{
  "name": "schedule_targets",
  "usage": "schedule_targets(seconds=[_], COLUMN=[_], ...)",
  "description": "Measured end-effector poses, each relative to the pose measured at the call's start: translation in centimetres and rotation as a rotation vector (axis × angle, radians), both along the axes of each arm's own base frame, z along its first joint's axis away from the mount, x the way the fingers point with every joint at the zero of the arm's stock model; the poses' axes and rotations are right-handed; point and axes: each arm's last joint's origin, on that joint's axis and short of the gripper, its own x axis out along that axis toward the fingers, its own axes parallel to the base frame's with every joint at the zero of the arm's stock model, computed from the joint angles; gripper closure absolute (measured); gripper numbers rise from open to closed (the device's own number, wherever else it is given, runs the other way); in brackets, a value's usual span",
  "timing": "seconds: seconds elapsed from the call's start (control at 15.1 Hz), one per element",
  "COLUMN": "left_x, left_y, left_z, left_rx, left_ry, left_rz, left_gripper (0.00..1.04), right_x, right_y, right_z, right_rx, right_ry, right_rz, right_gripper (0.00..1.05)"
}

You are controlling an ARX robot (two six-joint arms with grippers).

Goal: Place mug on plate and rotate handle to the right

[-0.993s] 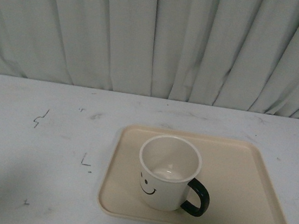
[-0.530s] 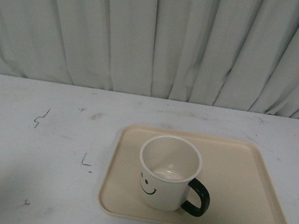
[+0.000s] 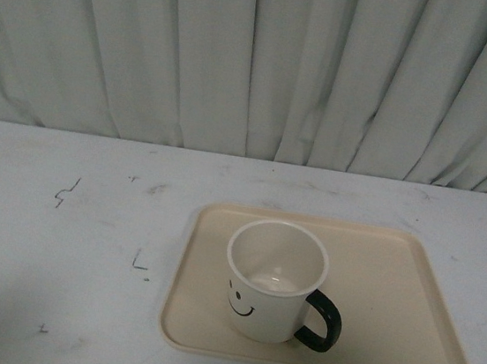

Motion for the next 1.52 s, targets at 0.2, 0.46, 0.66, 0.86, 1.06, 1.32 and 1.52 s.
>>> schedule_targets(seconds=[0.2,0.46,0.66,0.86,1.06,1.32,1.52], left_x=[0.0,0.0,0.0,0.0,0.0,0.0,0.0], left_y=[0.0,0.0,0.0,0.0,0.0,0.0,0.0], left_z=[0.0,0.0,0.0,0.0,0.0,0.0,0.0], left_rx=[0.0,0.0,0.0,0.0,0.0,0.0,0.0], left_ry=[0.0,0.0,0.0,0.0,0.0,0.0,0.0], left_rz=[0.0,0.0,0.0,0.0,0.0,0.0,0.0], left_gripper=[0.81,0.32,0.07,0.07,0.07,0.07,0.07], right_x=[0.0,0.0,0.0,1.1,1.8,2.6,3.3], right_y=[0.0,0.0,0.0,1.5,2.2,2.9,3.7], right_z=[0.0,0.0,0.0,1.9,3.4,4.6,5.3], right_rx=[0.0,0.0,0.0,-0.021,-0.022,-0.039,-0.052], right_ry=[0.0,0.0,0.0,0.163,0.174,0.212,0.259], right_rz=[0.0,0.0,0.0,0.023,0.044,0.041,0.067], right_gripper=[0.06,0.06,0.06,0.06,0.06,0.06,0.06])
